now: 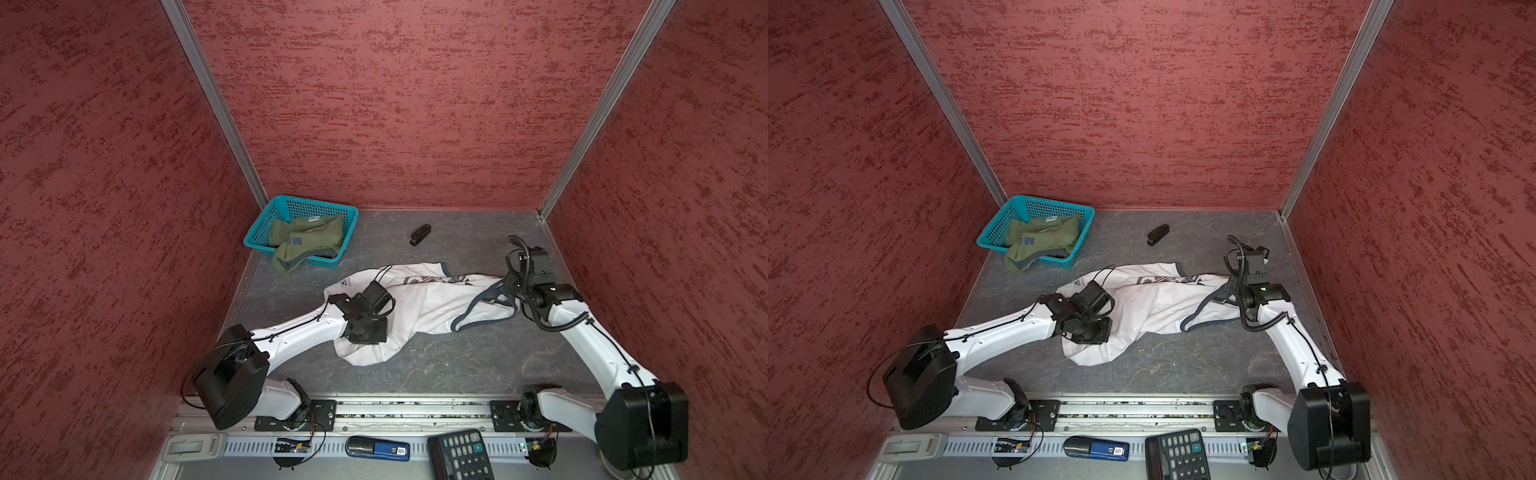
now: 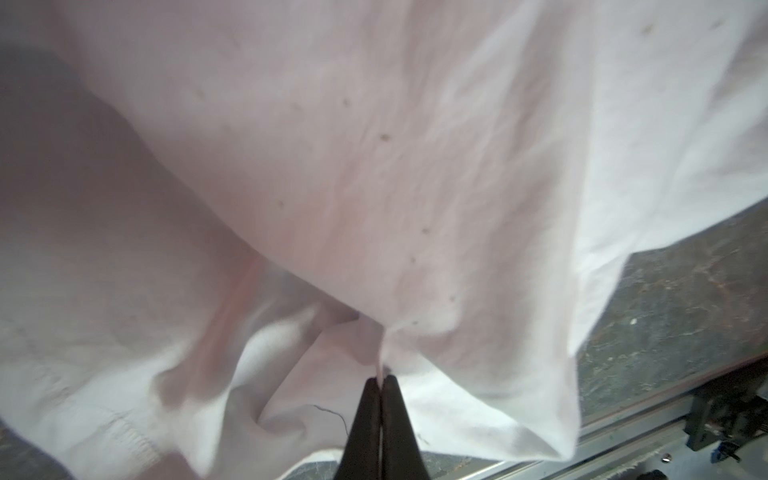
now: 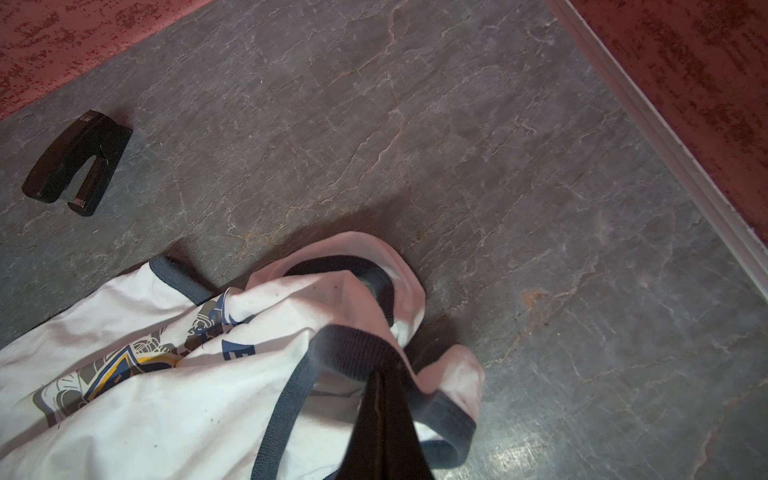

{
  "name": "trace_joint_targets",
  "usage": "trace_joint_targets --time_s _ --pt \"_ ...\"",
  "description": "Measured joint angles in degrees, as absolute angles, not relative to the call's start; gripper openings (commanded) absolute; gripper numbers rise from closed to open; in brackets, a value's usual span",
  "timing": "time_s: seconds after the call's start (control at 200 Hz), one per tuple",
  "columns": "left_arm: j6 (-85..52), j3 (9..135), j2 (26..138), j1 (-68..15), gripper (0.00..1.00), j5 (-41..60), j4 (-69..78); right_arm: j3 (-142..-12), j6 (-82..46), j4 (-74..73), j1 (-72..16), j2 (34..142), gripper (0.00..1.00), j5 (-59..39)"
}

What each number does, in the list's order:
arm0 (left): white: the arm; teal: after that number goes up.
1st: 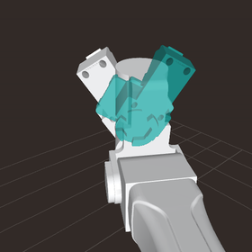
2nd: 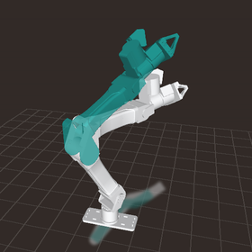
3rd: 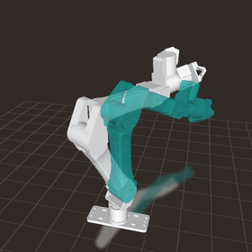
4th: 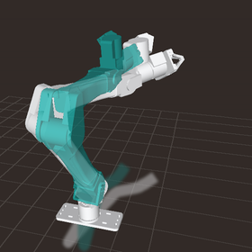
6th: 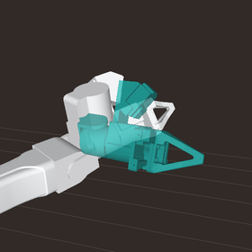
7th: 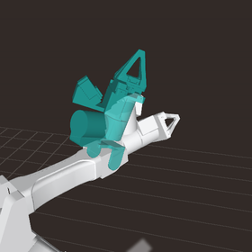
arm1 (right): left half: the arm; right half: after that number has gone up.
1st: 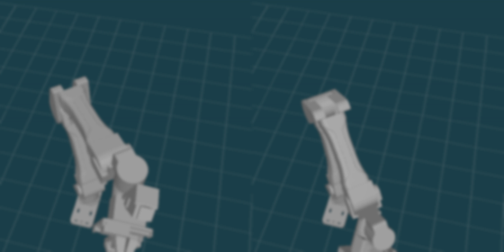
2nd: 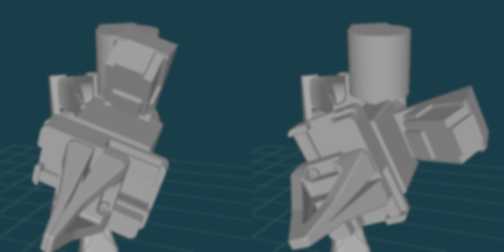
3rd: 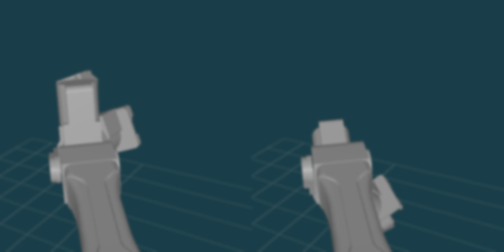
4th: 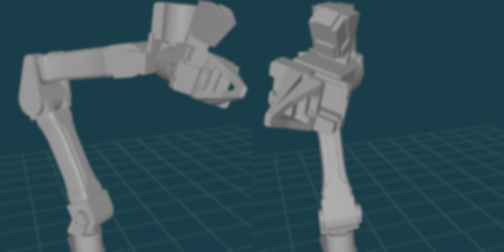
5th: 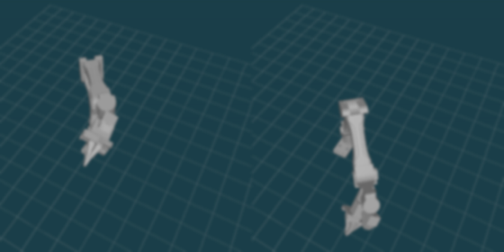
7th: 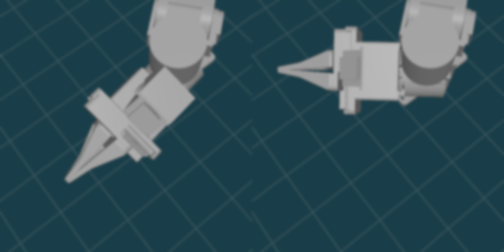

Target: Fold and stack the tank tops

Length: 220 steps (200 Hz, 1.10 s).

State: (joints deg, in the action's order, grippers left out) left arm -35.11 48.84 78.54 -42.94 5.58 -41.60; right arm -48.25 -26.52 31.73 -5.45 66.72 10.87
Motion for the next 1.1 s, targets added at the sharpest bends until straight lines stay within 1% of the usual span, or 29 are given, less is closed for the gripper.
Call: trace_joint_targets --time_s 0.105,0.18,0.255,0.316,0.381,0.451,0.536,0.606,0.691,0.776,0.796,0.867,0.927,0.962,1.102 --pt "-33.3 56.2 73.9 -38.4 0.0 2.8 -44.1 -49.1 -26.5 32.7 -5.2 66.8 0.0 11.3" --pt "-32.0 62.4 68.5 -35.1 0.0 -0.5 -43.9 -51.2 -26.5 33.6 -4.6 66.8 0.0 12.0" --pt "-31.2 65.5 60.2 -33.1 0.0 -4.2 -42.3 -53.6 -26.5 34.0 -3.6 66.4 0.0 12.7" --pt "-31.2 65.0 53.4 -32.6 0.0 -5.9 -41.5 -54.4 -26.5 34.0 -3.0 65.4 0.0 13.3" --pt "-32.3 62.2 46.6 -32.4 0.0 -6.4 -41.7 -54.3 -26.5 34.2 -2.6 63.8 0.0 13.5" --pt "-35.1 56.2 42.3 -32.4 0.0 -5.7 -42.3 -53.2 -26.5 34.1 -2.5 62.5 0.0 13.4" --pt "-39.9 45.4 41.2 -32.9 0.0 -2.9 -43.3 -50.7 -26.5 33.9 -2.5 62.2 0.0 13.1" --pt "-44.7 34.0 41.6 -34.6 0.0 0.1 -44.6 -47.9 -26.6 33.9 -2.5 63.0 0.0 12.7" --pt "-49.9 25.3 41.6 -37.9 0.09 2.7 -48.4 -45.5 -26.8 34.0 -2.4 64.8 0.0 12.0" --pt "-54.2 22.8 41.4 -40.6 0.2 4.1 -51.0 -44.8 -27.0 34.2 -2.4 65.8 0.0 11.5" --pt "-54.7 22.8 41.4 -41.0 0.24 4.3 -51.3 -44.8 -27.0 34.1 -2.4 65.8 0.0 11.4" --pt "-55.9 23.7 41.4 -42.0 0.45 4.5 -51.9 -44.8 -27.1 33.8 -2.4 65.6 0.0 11.2" --pt "-56.7 25.6 42.2 -42.3 0.56 4.0 -53.0 -44.8 -27.2 33.8 -2.4 65.4 0.0 11.1" --pt "-56.5 27.2 43.1 -42.3 0.58 3.3 -53.8 -44.8 -27.2 33.8 -2.4 65.4 0.0 10.9" --pt "-54.8 31.5 48.2 -39.8 0.58 2.4 -53.0 -44.8 -27.2 33.7 -2.4 65.0 0.0 10.3"
